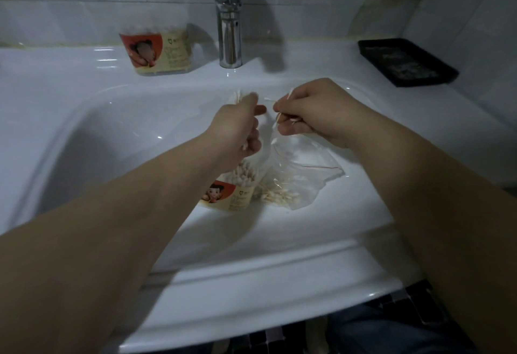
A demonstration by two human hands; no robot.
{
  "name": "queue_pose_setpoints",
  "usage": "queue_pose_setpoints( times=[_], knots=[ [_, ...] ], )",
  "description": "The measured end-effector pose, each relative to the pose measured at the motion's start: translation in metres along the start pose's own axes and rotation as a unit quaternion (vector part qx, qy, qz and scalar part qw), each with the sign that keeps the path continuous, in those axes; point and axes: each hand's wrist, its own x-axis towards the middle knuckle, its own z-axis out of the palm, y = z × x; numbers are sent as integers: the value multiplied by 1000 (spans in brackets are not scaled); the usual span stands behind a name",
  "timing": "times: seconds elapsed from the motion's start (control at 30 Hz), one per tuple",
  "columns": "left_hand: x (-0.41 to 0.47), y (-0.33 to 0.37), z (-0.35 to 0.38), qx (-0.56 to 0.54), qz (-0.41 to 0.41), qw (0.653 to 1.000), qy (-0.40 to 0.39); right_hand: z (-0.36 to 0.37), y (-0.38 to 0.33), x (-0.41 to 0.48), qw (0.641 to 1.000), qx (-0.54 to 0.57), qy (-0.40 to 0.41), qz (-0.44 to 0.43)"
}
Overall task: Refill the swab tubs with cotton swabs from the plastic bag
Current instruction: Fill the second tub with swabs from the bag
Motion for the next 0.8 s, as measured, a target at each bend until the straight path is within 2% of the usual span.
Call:
queue_pose_setpoints(
  times=[0.17,0.43,0.63,0.8],
  knots=[
    [-10,1,5,61,-16,994,-92,4,-3,-2,999,35,-35,-7],
    [-16,7,3,-40,-45,994,-94,5,-4,-3,996,39,-77,-13],
    [-15,6,2,-23,-50,992,-117,7,-3,-5,994,4,-111,-24],
    [-8,4,-1,-35,-47,994,-93,7,0,-4,990,3,-135,-31]
  ],
)
